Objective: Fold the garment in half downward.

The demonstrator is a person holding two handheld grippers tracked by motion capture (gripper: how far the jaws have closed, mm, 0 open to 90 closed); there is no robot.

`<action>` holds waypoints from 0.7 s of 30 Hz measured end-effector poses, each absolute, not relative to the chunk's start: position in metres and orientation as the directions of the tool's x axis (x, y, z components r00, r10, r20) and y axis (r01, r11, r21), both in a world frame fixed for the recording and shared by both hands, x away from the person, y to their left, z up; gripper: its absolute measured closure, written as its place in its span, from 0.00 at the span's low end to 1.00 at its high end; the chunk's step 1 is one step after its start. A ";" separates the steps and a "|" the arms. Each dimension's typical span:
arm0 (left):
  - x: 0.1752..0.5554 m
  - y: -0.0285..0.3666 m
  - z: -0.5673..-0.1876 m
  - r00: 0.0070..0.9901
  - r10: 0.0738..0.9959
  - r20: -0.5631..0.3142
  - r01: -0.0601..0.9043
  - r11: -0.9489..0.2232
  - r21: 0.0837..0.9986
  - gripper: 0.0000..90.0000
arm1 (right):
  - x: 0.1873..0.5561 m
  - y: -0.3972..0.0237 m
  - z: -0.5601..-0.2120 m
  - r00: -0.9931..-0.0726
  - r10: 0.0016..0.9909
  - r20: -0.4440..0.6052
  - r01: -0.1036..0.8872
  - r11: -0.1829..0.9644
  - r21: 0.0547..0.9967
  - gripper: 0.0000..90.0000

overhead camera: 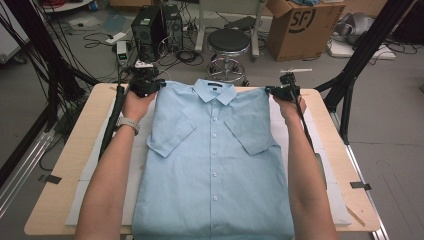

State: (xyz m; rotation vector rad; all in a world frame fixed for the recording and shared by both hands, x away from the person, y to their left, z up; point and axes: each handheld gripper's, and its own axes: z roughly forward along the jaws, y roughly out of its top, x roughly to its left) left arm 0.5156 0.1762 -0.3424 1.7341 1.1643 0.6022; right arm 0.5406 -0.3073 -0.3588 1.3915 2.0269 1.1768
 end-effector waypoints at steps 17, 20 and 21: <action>0.522 0.166 -0.251 0.444 0.896 -0.004 0.346 -0.168 0.923 0.98 | 0.526 -0.309 -0.269 -0.440 0.895 0.080 0.417 0.124 0.900 0.99; 0.525 0.174 -0.246 0.428 0.902 -0.064 0.325 -0.088 0.942 0.98 | 0.527 -0.309 -0.256 -0.449 0.891 0.061 0.387 0.132 0.912 0.99; 0.526 0.176 -0.246 0.423 0.903 -0.074 0.325 -0.075 0.943 0.98 | 0.527 -0.309 -0.251 -0.451 0.890 0.060 0.379 0.130 0.916 0.99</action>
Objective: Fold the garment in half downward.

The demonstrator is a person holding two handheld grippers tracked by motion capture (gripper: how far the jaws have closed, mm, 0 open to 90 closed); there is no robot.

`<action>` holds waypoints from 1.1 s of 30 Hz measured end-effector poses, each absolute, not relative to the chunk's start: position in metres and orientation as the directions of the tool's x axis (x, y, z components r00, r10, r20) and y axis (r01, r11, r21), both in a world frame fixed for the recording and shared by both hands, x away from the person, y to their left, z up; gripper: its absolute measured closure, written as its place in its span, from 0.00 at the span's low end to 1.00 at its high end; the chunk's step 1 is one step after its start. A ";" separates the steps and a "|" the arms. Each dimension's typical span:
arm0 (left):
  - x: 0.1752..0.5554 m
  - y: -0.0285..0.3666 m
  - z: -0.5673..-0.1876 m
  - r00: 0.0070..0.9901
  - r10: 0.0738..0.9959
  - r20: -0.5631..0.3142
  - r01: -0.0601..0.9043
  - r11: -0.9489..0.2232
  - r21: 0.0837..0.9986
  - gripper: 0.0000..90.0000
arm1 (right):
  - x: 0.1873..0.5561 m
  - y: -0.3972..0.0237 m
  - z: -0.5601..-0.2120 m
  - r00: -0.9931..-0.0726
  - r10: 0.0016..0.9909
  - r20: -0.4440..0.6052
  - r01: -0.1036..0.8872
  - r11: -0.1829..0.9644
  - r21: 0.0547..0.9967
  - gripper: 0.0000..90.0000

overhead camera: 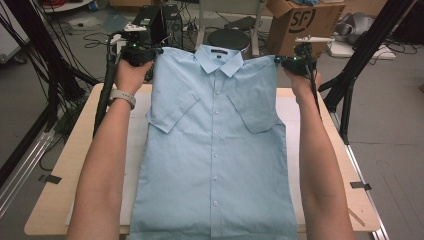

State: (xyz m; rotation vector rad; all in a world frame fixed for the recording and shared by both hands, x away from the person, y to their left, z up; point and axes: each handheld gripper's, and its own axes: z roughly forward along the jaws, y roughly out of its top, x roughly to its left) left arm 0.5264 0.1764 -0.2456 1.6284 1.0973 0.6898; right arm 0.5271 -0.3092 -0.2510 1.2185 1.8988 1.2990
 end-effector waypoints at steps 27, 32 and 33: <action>0.534 0.189 -0.193 0.434 0.901 -0.009 0.177 -0.076 0.981 0.98 | 0.538 -0.295 -0.189 -0.447 0.894 -0.012 0.213 0.119 0.970 0.99; 0.527 0.185 -0.199 0.478 0.878 -0.017 0.204 -0.092 0.975 0.98 | 0.531 -0.293 -0.193 -0.481 0.877 0.000 0.227 0.125 0.966 0.99; 0.525 0.185 -0.199 0.483 0.875 -0.012 0.207 -0.101 0.973 0.98 | 0.529 -0.293 -0.193 -0.487 0.873 0.000 0.227 0.127 0.966 0.99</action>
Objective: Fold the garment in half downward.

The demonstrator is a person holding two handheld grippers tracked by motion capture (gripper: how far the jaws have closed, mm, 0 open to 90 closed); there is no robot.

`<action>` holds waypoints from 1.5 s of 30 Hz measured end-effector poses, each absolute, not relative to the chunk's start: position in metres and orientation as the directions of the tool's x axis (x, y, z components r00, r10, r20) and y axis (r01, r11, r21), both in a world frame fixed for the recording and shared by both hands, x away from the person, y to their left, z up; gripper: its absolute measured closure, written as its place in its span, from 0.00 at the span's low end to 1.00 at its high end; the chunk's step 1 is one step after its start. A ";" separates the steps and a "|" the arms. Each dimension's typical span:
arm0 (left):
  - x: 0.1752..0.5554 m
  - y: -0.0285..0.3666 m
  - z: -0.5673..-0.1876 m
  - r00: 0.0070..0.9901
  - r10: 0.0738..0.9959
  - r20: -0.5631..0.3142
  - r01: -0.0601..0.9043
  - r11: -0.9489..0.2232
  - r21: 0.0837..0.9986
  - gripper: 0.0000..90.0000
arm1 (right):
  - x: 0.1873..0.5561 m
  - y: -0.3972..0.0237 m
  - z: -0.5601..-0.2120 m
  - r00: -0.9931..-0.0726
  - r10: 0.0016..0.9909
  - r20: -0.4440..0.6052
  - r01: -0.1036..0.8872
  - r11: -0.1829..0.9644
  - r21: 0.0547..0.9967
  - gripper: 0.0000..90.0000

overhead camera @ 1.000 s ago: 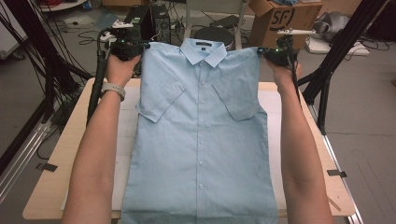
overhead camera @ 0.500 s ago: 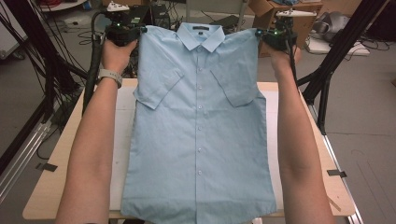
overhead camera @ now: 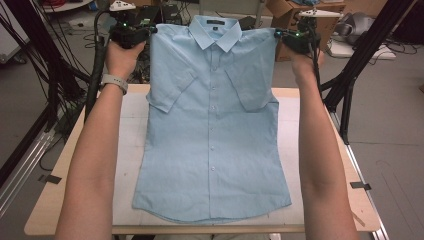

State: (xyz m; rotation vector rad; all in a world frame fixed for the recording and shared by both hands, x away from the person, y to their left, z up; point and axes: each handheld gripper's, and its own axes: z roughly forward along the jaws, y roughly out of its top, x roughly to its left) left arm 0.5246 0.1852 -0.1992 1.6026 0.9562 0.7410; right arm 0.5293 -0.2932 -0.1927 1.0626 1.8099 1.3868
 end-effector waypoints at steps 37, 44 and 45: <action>0.408 0.175 -0.271 0.658 0.739 -0.149 0.311 -0.086 0.946 0.98 | 0.403 -0.289 -0.239 -0.715 0.698 0.030 0.280 0.247 0.928 0.99; 0.382 0.178 -0.291 0.685 0.709 -0.167 0.317 -0.083 0.945 0.98 | 0.381 -0.290 -0.260 -0.756 0.654 0.039 0.283 0.272 0.920 0.99; 0.379 0.178 -0.295 0.690 0.703 -0.172 0.324 -0.087 0.942 0.98 | 0.378 -0.291 -0.263 -0.760 0.649 0.037 0.283 0.278 0.918 0.99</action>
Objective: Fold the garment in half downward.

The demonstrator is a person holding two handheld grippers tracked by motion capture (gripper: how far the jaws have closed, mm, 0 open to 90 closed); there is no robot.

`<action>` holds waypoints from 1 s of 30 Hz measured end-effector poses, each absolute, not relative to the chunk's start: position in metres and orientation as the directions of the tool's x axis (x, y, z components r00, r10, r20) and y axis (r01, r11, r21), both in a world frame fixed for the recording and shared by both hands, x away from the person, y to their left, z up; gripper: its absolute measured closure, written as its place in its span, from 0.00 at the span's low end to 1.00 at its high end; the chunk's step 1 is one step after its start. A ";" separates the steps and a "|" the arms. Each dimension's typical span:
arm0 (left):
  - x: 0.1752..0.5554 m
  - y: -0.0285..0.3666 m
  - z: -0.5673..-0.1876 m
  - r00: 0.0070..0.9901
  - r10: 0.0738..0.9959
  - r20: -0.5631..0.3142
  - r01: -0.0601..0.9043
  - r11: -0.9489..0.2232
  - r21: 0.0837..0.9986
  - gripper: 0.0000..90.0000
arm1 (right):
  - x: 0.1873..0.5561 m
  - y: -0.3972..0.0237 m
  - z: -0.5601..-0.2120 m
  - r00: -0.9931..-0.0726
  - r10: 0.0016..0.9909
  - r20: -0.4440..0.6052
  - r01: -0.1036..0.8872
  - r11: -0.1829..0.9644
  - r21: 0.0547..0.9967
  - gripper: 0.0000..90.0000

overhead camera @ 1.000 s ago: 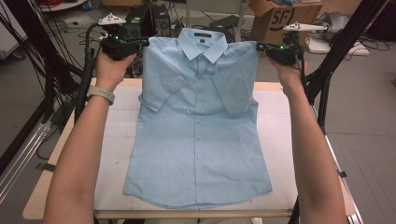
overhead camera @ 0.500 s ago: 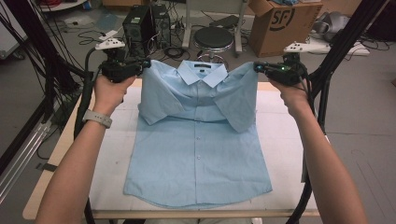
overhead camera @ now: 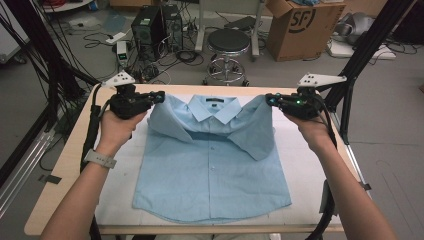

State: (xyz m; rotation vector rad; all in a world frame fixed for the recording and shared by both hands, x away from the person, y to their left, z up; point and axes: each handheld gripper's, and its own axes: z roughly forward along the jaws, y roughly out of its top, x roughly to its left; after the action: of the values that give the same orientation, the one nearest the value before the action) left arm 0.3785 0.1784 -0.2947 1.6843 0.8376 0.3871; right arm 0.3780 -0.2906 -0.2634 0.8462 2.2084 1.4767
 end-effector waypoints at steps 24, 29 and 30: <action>0.304 0.197 -0.371 0.746 0.614 -0.256 0.423 -0.140 0.895 0.97 | 0.309 -0.311 -0.351 -0.899 0.425 0.107 0.284 0.380 0.880 0.99; 0.296 0.205 -0.383 0.744 0.607 -0.281 0.446 -0.137 0.884 0.97 | 0.301 -0.323 -0.361 -0.910 0.393 0.129 0.292 0.389 0.874 0.99; 0.294 0.207 -0.385 0.743 0.606 -0.284 0.447 -0.132 0.885 0.97 | 0.300 -0.326 -0.364 -0.911 0.391 0.132 0.295 0.392 0.871 0.99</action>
State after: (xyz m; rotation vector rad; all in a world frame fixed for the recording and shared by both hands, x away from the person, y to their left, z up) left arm 0.2939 0.2066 -0.3850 1.7678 0.8296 0.1689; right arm 0.2999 -0.3255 -0.3637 0.6281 2.5415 1.5606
